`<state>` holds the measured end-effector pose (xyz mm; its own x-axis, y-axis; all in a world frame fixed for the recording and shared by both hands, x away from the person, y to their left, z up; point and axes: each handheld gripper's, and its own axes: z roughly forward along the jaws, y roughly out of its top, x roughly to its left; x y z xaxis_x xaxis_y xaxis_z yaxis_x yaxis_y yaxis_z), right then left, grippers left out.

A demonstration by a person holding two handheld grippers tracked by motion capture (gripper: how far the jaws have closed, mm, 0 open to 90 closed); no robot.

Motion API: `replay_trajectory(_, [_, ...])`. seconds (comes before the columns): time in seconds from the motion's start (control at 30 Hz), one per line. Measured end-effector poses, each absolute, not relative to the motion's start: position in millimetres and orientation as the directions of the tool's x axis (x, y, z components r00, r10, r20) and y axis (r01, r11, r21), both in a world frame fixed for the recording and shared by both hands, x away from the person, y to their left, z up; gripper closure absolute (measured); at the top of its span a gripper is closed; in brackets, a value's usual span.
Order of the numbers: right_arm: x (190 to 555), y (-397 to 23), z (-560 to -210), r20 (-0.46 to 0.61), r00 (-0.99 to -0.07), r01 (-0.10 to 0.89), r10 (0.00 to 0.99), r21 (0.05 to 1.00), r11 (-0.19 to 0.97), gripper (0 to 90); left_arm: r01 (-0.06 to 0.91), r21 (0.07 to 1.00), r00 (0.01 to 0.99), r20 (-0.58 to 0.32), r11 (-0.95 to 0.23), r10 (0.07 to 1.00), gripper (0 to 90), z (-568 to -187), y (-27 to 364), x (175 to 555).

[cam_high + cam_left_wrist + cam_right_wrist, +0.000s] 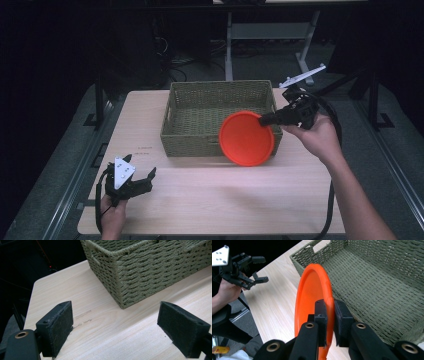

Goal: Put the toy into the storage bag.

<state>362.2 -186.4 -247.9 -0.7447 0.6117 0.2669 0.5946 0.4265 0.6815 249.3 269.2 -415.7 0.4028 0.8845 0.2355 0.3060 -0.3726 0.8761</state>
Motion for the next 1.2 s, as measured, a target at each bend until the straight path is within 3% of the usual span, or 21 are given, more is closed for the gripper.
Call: replay_trajectory(1.2, [404,-169,-216,0.243,-0.709,0.615,0.661,0.671,0.413,81.6,0.309,0.875,0.4,0.237,-0.374,0.885,12.7,-415,271,248])
